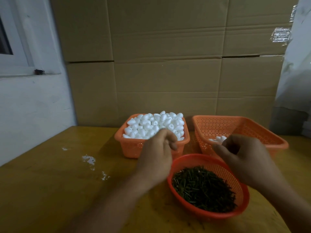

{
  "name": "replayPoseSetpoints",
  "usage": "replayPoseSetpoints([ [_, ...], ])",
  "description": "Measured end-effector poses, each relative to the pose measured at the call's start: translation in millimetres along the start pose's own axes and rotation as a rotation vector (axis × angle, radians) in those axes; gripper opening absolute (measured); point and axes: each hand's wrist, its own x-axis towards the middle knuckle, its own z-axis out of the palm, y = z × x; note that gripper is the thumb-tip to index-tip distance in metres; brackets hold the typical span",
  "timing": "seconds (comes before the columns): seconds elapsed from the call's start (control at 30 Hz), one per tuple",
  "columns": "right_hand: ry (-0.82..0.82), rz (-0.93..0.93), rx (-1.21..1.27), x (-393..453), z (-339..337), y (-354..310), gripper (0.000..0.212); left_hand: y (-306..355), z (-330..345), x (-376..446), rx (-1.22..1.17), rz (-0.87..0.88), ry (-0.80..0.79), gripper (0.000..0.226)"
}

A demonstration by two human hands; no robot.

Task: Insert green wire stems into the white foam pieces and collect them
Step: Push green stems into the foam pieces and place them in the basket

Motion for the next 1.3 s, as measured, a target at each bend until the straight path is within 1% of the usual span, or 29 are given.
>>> replayPoseSetpoints([
  [0.07,-0.029,-0.045,0.012,-9.2,2.4,-7.6,0.030,-8.8,-11.7,27.8,0.106,-0.026,0.038,0.032],
  [0.13,-0.030,-0.087,0.001,-13.4,4.1,-11.5,0.027,-20.6,-19.9,57.2,0.261,-0.054,0.021,0.020],
  [0.2,-0.037,-0.119,-0.030,-16.7,5.5,-12.8,0.022,-33.7,-24.3,82.0,0.417,-0.081,-0.052,0.015],
  [0.33,-0.034,-0.138,-0.028,-19.7,6.6,-11.4,0.016,-49.7,-21.9,115.4,0.593,-0.093,-0.256,0.013],
  [0.43,-0.054,-0.130,-0.054,-18.9,7.8,-9.8,0.012,-53.4,-15.2,130.3,0.751,-0.117,-0.370,0.019],
  [0.5,-0.058,-0.119,-0.068,-19.1,8.2,-8.9,0.012,-55.3,-10.7,135.8,0.842,-0.118,-0.419,0.024],
  [0.57,-0.053,-0.115,-0.070,-19.0,8.2,-8.8,0.013,-53.9,-6.7,137.7,0.936,-0.100,-0.436,0.024],
  [0.63,-0.056,-0.112,-0.062,-19.8,8.3,-10.3,0.017,-51.7,-3.5,137.3,0.968,-0.109,-0.429,0.025],
  [0.67,-0.060,-0.108,-0.060,-20.5,8.4,-10.5,0.019,-50.5,-1.5,136.9,0.971,-0.117,-0.423,0.031],
  [0.73,-0.061,-0.107,-0.071,-21.3,9.1,-10.8,0.019,-50.6,2.1,136.8,1.009,-0.113,-0.422,0.050],
  [0.8,-0.064,-0.107,-0.083,-21.8,9.9,-11.0,0.016,-50.4,4.4,136.4,1.047,-0.092,-0.441,0.054],
  [0.93,-0.077,-0.105,-0.092,-22.9,11.5,-11.1,0.012,-54.9,5.0,136.9,1.052,-0.096,-0.422,0.056],
  [1.0,-0.076,-0.106,-0.091,-23.0,11.8,-11.0,0.012,-59.5,1.3,137.0,0.995,-0.115,-0.398,0.041],
  [1.07,-0.082,-0.107,-0.092,-23.2,12.0,-11.3,0.014,-63.2,-5.1,136.7,0.878,-0.152,-0.373,0.023],
  [1.13,-0.099,-0.106,-0.094,-23.5,12.3,-12.4,0.017,-65.7,-11.2,135.9,0.733,-0.179,-0.328,0.017],
  [1.23,-0.106,-0.105,-0.093,-23.8,12.9,-13.2,0.019,-68.8,-17.5,134.4,0.438,-0.208,-0.265,0.018],
  [1.3,-0.102,-0.106,-0.100,-24.2,13.7,-13.6,0.017,-67.4,-21.5,129.2,0.289,-0.202,-0.229,0.028],
])
